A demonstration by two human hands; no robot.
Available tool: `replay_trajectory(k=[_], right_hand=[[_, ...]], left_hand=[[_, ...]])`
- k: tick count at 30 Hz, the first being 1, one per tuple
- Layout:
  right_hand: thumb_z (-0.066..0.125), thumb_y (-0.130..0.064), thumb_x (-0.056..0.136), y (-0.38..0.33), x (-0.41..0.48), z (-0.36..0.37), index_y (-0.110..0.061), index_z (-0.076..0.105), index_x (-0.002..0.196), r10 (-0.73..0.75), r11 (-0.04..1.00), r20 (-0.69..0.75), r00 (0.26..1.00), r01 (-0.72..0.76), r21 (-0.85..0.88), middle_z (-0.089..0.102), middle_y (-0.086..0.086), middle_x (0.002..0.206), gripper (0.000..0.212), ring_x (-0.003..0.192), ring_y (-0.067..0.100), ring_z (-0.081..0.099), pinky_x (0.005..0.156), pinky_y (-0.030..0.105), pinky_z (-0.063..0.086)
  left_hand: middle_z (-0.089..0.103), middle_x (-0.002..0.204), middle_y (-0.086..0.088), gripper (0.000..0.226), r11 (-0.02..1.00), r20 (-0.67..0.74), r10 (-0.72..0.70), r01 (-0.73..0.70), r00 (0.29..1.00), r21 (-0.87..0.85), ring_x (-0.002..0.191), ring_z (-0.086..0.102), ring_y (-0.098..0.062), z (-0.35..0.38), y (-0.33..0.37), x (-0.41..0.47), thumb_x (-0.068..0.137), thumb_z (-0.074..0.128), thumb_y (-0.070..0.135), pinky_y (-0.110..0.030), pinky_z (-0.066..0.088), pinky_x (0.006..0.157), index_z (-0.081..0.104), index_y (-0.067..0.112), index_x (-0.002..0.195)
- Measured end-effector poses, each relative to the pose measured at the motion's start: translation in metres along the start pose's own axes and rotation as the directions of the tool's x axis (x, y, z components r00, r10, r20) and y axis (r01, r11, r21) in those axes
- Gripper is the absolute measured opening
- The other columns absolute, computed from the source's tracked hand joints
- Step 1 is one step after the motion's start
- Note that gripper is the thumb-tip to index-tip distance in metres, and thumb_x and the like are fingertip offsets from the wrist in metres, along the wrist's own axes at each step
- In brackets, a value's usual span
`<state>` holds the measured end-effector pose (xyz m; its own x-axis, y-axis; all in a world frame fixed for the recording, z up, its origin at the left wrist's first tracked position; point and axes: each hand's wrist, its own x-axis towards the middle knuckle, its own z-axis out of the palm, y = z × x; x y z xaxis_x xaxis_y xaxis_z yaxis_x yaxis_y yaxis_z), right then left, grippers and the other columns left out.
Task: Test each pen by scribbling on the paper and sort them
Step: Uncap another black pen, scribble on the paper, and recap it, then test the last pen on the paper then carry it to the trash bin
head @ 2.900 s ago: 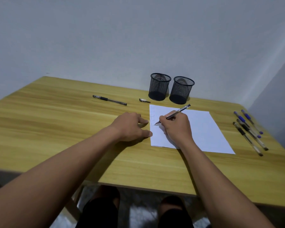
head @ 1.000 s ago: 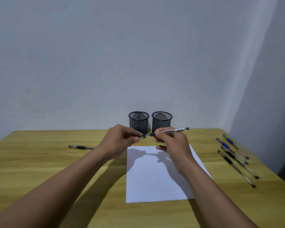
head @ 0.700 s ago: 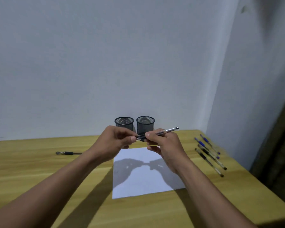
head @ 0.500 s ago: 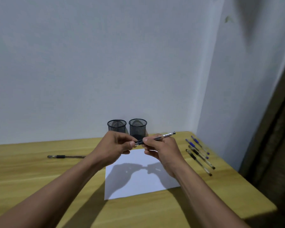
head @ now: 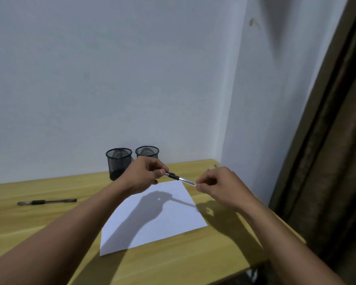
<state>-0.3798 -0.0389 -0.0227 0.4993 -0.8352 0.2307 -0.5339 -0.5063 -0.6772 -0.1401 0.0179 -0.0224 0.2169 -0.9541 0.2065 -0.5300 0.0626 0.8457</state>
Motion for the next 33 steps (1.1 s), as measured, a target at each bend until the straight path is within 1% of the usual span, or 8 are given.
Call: replay_trajectory(k=[3, 6, 9, 14, 17, 22, 28, 33], right_hand=[[0.07, -0.023, 0.09, 0.018, -0.002, 0.003, -0.023, 0.078, 0.084, 0.017, 0.99, -0.049, 0.999, -0.024, -0.138, 0.067, -0.015, 0.069, 0.01, 0.072, 0.004, 0.061, 0.067, 0.016, 0.044], [0.064, -0.019, 0.092, 0.036, -0.003, 0.011, -0.021, 0.077, 0.082, 0.09, 0.982, -0.153, 0.984, -0.113, -0.15, 0.069, -0.012, 0.071, 0.017, 0.072, 0.007, 0.062, 0.061, 0.019, 0.046], [0.059, -0.017, 0.093, 0.048, 0.003, 0.027, -0.018, 0.078, 0.082, 0.181, 0.958, -0.245, 0.953, -0.227, -0.176, 0.076, -0.005, 0.084, 0.022, 0.083, 0.017, 0.068, 0.07, 0.031, 0.056], [0.054, -0.011, 0.096, 0.054, 0.024, 0.049, -0.01, 0.074, 0.081, 0.254, 0.9, -0.336, 0.907, -0.349, -0.261, 0.072, 0.006, 0.09, 0.025, 0.087, 0.03, 0.069, 0.062, 0.028, 0.042], [0.055, -0.007, 0.097, 0.057, 0.035, 0.063, -0.011, 0.068, 0.081, 0.248, 0.874, -0.334, 0.909, -0.358, -0.328, 0.07, 0.008, 0.093, 0.021, 0.081, 0.028, 0.065, 0.06, 0.031, 0.042], [0.058, -0.004, 0.098, 0.063, 0.041, 0.074, -0.008, 0.07, 0.096, 0.207, 0.855, -0.302, 0.931, -0.322, -0.407, 0.068, 0.009, 0.098, 0.012, 0.078, 0.022, 0.058, 0.061, 0.03, 0.045], [0.059, -0.012, 0.101, 0.064, 0.039, 0.072, -0.007, 0.07, 0.094, 0.174, 0.867, -0.278, 0.945, -0.281, -0.412, 0.068, 0.008, 0.098, 0.014, 0.082, 0.021, 0.061, 0.061, 0.03, 0.046], [0.054, -0.021, 0.102, 0.05, 0.029, 0.062, -0.01, 0.067, 0.098, 0.093, 0.868, -0.277, 0.956, -0.214, -0.447, 0.066, 0.006, 0.102, 0.018, 0.098, 0.025, 0.061, 0.065, 0.032, 0.044]], left_hand=[[0.071, 0.086, -0.001, 0.008, 0.996, 0.001, 0.026, -0.026, 1.0, 0.084, 0.076, 0.061, -0.012, 0.019, -0.003, 0.017, 0.091, 0.066, 0.015, -0.039, 0.056, 0.084, 0.073, 0.017, 0.094], [0.071, 0.109, 0.005, 0.025, 0.956, 0.005, 0.057, -0.056, 0.998, 0.287, 0.093, 0.066, -0.01, 0.034, -0.007, 0.026, 0.089, 0.069, 0.027, -0.031, 0.051, 0.092, 0.07, 0.022, 0.113], [0.065, 0.126, 0.003, 0.044, 0.905, 0.07, 0.013, -0.041, 0.997, 0.423, 0.108, 0.063, -0.015, 0.045, -0.012, 0.032, 0.087, 0.069, 0.04, -0.025, 0.043, 0.089, 0.062, 0.024, 0.127], [0.054, 0.143, 0.0, 0.063, 0.847, 0.179, -0.08, -0.028, 0.981, 0.531, 0.13, 0.051, -0.018, 0.066, -0.019, 0.045, 0.083, 0.071, 0.047, -0.023, 0.036, 0.098, 0.054, 0.02, 0.138], [0.052, 0.144, 0.001, 0.072, 0.79, 0.202, -0.12, -0.03, 0.972, 0.613, 0.13, 0.05, -0.019, 0.075, -0.024, 0.051, 0.079, 0.071, 0.055, -0.028, 0.04, 0.102, 0.053, 0.021, 0.14], [0.055, 0.14, -0.001, 0.074, 0.713, 0.234, -0.183, -0.035, 0.955, 0.7, 0.128, 0.05, -0.022, 0.083, -0.036, 0.053, 0.075, 0.07, 0.062, -0.034, 0.044, 0.1, 0.055, 0.025, 0.137], [0.055, 0.138, -0.001, 0.071, 0.703, 0.225, -0.17, -0.042, 0.96, 0.71, 0.125, 0.051, -0.022, 0.085, -0.04, 0.051, 0.075, 0.068, 0.064, -0.035, 0.046, 0.097, 0.057, 0.028, 0.134], [0.054, 0.141, 0.0, 0.071, 0.734, 0.206, -0.13, -0.046, 0.97, 0.678, 0.128, 0.051, -0.02, 0.079, -0.034, 0.043, 0.077, 0.067, 0.062, -0.033, 0.044, 0.099, 0.056, 0.026, 0.137]])
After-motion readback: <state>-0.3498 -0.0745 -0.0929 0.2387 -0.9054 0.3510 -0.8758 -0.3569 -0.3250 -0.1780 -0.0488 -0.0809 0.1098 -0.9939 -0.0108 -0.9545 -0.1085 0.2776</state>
